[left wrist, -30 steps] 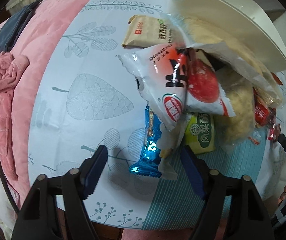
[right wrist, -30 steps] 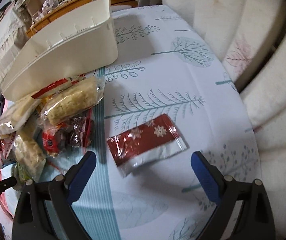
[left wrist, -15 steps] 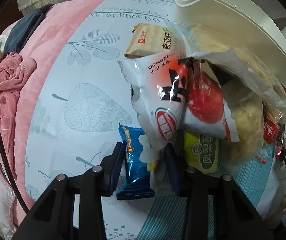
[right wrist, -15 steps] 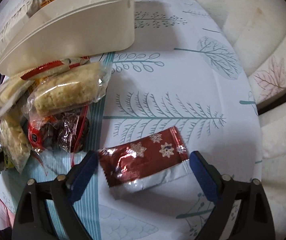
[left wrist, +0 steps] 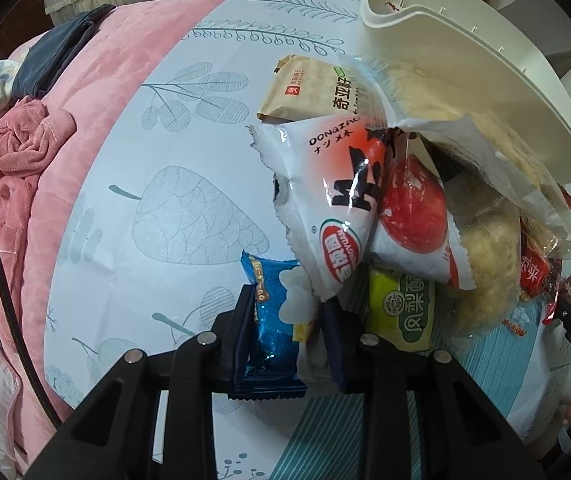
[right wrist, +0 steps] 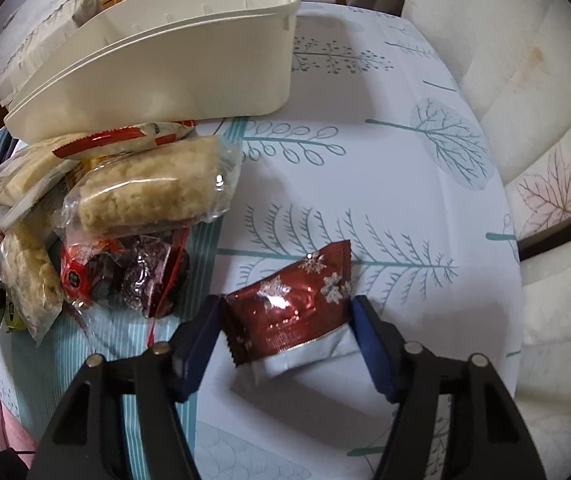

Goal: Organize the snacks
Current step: 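Grasp the red wrapped sweet with the right tool while the left tool grasps the blue wrapper, then carry both snacks into the white tray and open both tools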

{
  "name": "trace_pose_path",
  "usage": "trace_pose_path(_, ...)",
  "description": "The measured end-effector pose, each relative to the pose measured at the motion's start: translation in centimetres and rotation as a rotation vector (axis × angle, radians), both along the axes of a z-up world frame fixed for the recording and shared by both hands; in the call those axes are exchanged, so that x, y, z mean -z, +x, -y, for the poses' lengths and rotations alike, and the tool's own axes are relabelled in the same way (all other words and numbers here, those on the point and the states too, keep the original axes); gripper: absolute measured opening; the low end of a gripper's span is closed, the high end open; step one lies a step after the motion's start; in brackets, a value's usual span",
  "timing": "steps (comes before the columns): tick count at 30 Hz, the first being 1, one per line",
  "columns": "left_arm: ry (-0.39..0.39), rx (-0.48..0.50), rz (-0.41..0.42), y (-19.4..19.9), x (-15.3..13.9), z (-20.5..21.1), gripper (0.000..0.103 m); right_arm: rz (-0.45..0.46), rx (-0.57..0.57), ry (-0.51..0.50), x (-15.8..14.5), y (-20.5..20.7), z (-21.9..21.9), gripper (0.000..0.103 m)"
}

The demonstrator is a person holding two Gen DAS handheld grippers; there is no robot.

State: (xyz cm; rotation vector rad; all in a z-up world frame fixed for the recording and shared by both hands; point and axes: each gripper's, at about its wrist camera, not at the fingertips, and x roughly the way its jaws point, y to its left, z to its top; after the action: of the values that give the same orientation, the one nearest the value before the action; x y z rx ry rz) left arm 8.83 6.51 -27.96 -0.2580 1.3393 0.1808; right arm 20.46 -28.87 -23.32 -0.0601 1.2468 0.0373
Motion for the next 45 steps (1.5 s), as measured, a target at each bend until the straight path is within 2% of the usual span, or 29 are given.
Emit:
trace_pose_path(3,-0.004,0.004,0.01,-0.2,-0.4,-0.3,0.03,0.013,-0.01,0.001,-0.2,0.2,-0.1,0.052)
trace_pose_path(9,-0.007,0.022,0.033,-1.1,-1.4,-1.0,0.03,0.022,-0.003,0.011,-0.3,-0.5,-0.3,0.043)
trace_pose_path(15,-0.014,0.052,0.062,-2.2,-3.3,-2.4,0.03,0.036,0.053,0.022,-1.3,-2.5,-0.5,0.037)
trace_pose_path(16,-0.013,0.058,0.068,-2.3,-3.7,-2.6,0.03,0.041,0.06,0.023,-1.5,-2.8,-0.6,0.032)
trace_pose_path(24,-0.037,0.114,0.126,-3.6,-7.4,-5.0,0.03,0.106,0.142,0.038,-3.9,-6.4,-1.7,0.031)
trace_pose_path(31,-0.061,0.163,0.176,-4.0,-11.3,-6.7,0.03,0.194,0.203,0.094,-7.3,-8.3,-2.3,0.031)
trace_pose_path(33,-0.118,0.164,0.192,-3.6,-12.6,-7.3,0.03,0.213,0.22,0.12,-8.6,-8.3,-2.3,0.031)
trace_pose_path(35,-0.137,0.174,0.211,-2.9,-14.1,-7.4,0.03,0.226,0.241,0.158,-9.6,-7.9,-2.0,0.031)
trace_pose_path(38,-0.129,0.196,0.238,-1.6,-16.0,-7.1,0.03,0.247,0.274,0.207,-11.3,-7.0,-1.3,0.031)
trace_pose_path(45,-0.095,0.237,0.304,2.5,-19.8,-5.7,0.03,0.257,0.351,0.218,-13.9,-4.3,0.6,0.031)
